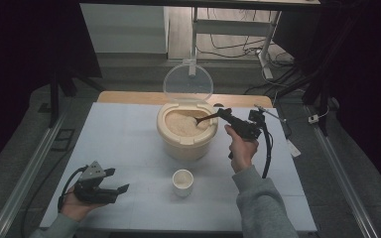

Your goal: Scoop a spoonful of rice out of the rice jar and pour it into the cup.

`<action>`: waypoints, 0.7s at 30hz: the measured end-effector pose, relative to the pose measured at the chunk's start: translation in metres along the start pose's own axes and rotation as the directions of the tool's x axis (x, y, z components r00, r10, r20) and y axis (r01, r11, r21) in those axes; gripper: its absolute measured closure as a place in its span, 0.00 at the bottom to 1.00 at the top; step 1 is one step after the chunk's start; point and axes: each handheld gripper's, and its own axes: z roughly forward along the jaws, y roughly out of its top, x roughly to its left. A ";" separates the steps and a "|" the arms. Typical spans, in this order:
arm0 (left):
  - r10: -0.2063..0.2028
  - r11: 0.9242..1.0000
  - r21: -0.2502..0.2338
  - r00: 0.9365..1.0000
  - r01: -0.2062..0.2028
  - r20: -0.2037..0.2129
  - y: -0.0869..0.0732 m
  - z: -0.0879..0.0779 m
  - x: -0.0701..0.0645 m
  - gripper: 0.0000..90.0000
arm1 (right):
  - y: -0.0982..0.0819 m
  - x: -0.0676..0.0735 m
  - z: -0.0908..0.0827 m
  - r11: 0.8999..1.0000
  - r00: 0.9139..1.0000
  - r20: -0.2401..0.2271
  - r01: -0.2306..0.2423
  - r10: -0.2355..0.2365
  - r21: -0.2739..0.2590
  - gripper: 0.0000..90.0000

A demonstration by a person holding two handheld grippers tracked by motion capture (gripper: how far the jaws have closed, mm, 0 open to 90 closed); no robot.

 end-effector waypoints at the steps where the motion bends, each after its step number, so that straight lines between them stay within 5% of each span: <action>1: 0.000 1.000 0.000 1.000 0.000 0.000 0.000 0.000 0.000 0.23 | 0.000 -0.001 -0.001 1.000 1.000 -0.008 -0.012 0.012 0.004 0.93; 11: 0.004 1.000 0.001 1.000 -0.004 -0.002 0.000 0.000 0.000 0.23 | -0.001 -0.009 -0.003 0.995 0.994 -0.018 -0.104 0.104 0.005 0.93; 21: 0.010 1.000 0.003 1.000 -0.010 -0.006 0.000 0.000 0.000 0.23 | 0.000 -0.018 -0.006 0.975 0.974 -0.039 -0.222 0.222 0.001 0.93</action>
